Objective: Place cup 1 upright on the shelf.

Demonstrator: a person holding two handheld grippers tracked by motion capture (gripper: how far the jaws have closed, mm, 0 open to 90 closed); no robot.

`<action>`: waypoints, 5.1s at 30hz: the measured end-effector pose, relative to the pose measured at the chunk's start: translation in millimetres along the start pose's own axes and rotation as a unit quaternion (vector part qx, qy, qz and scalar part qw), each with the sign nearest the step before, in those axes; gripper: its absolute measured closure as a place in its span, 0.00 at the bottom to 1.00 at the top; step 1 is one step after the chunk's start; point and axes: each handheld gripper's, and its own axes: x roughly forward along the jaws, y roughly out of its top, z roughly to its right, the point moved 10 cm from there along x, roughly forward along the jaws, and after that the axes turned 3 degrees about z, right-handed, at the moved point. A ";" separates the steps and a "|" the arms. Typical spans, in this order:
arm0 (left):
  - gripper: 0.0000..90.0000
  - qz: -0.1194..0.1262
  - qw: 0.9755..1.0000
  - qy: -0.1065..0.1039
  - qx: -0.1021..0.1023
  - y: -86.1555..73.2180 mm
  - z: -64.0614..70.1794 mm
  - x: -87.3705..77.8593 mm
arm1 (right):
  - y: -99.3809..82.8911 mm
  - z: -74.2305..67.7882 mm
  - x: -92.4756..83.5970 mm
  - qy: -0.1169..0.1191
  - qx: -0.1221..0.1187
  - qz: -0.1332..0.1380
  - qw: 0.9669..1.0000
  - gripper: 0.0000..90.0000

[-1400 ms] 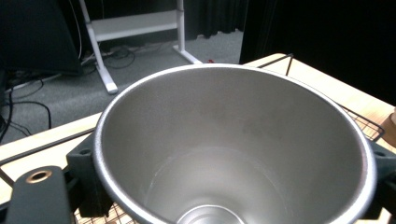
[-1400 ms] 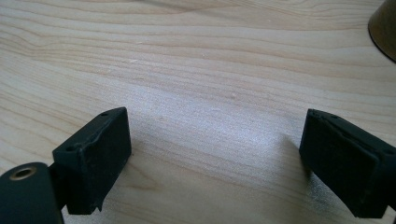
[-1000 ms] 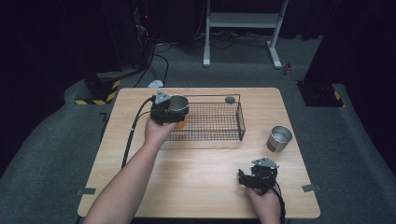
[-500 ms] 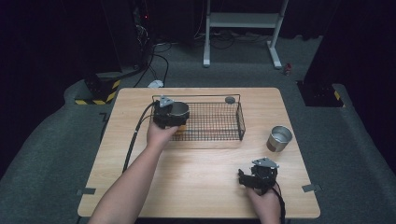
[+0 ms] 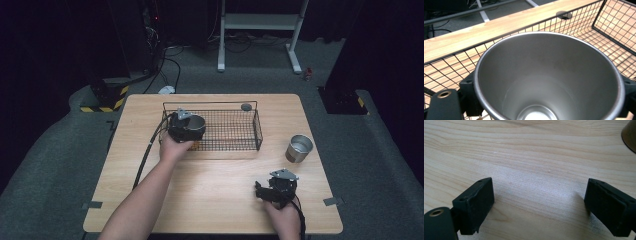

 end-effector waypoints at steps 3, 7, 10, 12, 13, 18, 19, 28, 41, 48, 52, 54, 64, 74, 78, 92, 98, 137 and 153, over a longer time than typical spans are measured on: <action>0.14 -0.002 1.000 -0.001 -0.002 -2.4 0.1 0.7 | -0.1 -0.2 -0.1 0.000 0.001 0.000 1.000 0.10; 0.14 -0.005 1.000 -0.001 0.003 -3.3 -0.5 -0.4 | -0.1 -0.2 -0.1 0.000 0.001 0.000 1.000 0.10; 0.14 -0.010 1.000 -0.001 0.006 -4.8 0.2 -2.0 | -0.2 -0.3 -0.2 0.000 0.001 -0.001 1.000 0.10; 0.14 -0.012 1.000 -0.001 0.009 -6.1 -0.3 -3.5 | -0.2 -0.3 -0.2 0.001 0.001 -0.001 1.000 0.10; 0.14 -0.012 1.000 -0.002 0.009 -6.7 -0.3 -4.0 | -0.2 -0.3 -0.2 0.001 0.001 -0.001 1.000 0.10; 0.14 -0.015 1.000 0.002 0.011 -9.1 -2.6 -6.0 | 0.0 0.1 -0.1 0.001 -0.002 0.000 1.000 0.10; 0.14 -0.015 1.000 0.002 0.011 -9.1 -2.6 -6.0 | -0.1 0.0 -0.1 0.001 -0.002 0.000 1.000 0.10; 0.15 -0.023 1.000 0.018 0.006 -13.1 -11.8 -4.0 | -0.2 -0.1 -0.2 0.001 -0.002 0.000 1.000 0.10; 0.00 -0.044 0.999 0.018 -0.002 -15.5 -11.7 -15.1 | -0.1 -0.1 -0.2 0.001 -0.002 0.000 1.000 0.10; 0.00 -0.039 0.999 0.017 -0.011 -20.6 -15.5 -28.2 | -0.1 -0.1 -0.2 0.001 -0.002 0.000 1.000 0.10; 0.00 -0.035 0.999 0.021 -0.014 -24.5 -16.4 -37.5 | -0.1 -0.1 -0.2 0.001 -0.002 0.000 1.000 0.10; 0.00 -0.031 0.999 0.022 -0.006 -25.6 -15.0 -42.9 | -0.1 -0.1 -0.2 0.001 -0.002 0.000 1.000 0.10; 0.00 -0.029 0.999 0.014 -0.010 -34.9 -6.3 -58.9 | -0.1 -0.1 -0.2 0.001 -0.002 0.000 1.000 0.10; 0.00 -0.022 0.999 -0.008 -0.026 -38.9 2.4 -74.0 | -0.1 -0.1 -0.2 0.001 -0.002 0.000 1.000 0.10; 0.00 -0.023 0.999 -0.010 -0.026 -43.0 2.8 -80.2 | -0.1 -0.1 -0.2 0.001 -0.002 0.000 1.000 0.10; 0.00 -0.035 0.999 -0.018 -0.026 -67.7 6.2 -96.3 | -0.1 -0.1 -0.2 0.001 -0.002 0.000 1.000 0.10; 0.00 -0.042 0.998 -0.025 -0.027 -81.4 9.1 -101.8 | -0.1 -0.1 -0.2 0.001 -0.002 0.000 1.000 0.10; 0.00 -0.105 0.994 0.005 0.000 -183.8 -23.2 -136.6 | -1.4 -2.0 -1.7 0.008 -0.010 0.000 1.000 0.10; 0.00 -0.088 0.996 0.027 -0.016 -184.6 -23.5 -136.7 | 0.5 -3.4 -4.0 0.015 -0.015 -0.001 1.000 0.11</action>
